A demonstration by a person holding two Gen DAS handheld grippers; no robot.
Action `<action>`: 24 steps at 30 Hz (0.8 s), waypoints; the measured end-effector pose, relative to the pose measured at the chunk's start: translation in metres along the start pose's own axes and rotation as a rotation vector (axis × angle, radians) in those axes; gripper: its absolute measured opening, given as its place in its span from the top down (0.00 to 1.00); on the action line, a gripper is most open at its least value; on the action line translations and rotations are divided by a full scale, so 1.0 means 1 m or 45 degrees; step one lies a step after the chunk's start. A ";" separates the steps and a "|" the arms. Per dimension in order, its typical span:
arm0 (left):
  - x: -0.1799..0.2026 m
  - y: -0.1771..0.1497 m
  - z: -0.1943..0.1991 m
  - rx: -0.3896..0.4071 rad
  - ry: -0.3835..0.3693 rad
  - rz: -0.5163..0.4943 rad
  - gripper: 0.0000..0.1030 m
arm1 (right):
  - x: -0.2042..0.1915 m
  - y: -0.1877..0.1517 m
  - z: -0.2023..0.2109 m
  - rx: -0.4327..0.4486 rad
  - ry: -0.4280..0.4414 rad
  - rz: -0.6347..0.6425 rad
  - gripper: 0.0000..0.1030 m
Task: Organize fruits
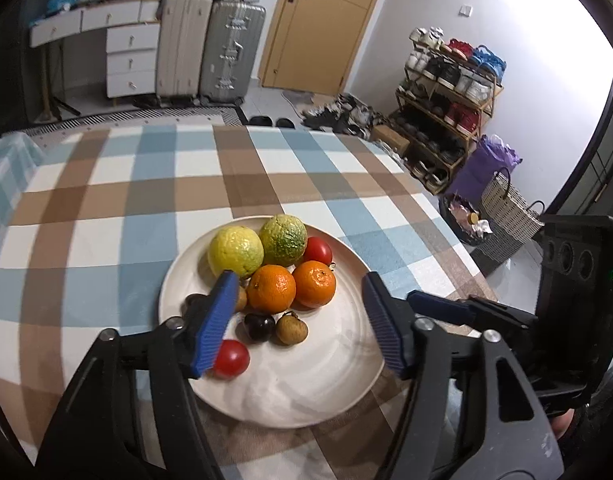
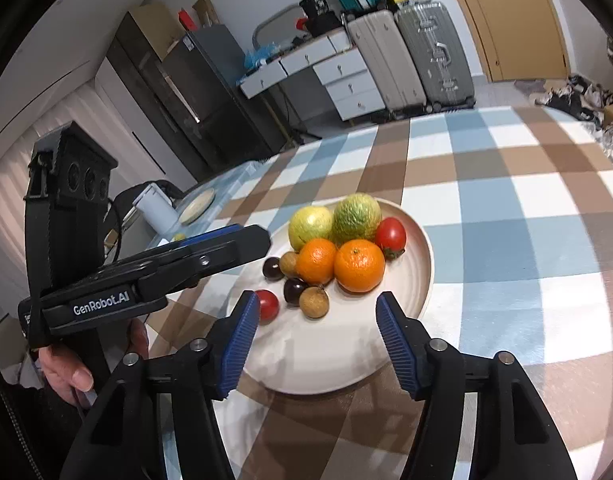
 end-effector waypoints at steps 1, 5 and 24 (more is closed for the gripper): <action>0.001 -0.001 0.008 0.012 0.010 0.002 0.32 | -0.002 0.001 0.005 0.016 -0.009 0.003 0.32; 0.005 0.001 0.038 0.066 0.040 -0.005 0.25 | -0.013 0.007 0.029 0.097 -0.048 0.036 0.20; 0.019 -0.009 0.171 0.303 0.155 -0.001 0.01 | -0.068 0.009 0.124 0.362 -0.079 0.132 0.03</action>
Point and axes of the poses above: each gripper's, at about its wrist camera, not at the fingertips, and z roughly against the way its jaws point, x to its right, y to its top, the point moved 9 cm from there along -z, roughly the way its jaws point, and after that the axes turned 1 degree about -x, right-handed, at the moved point
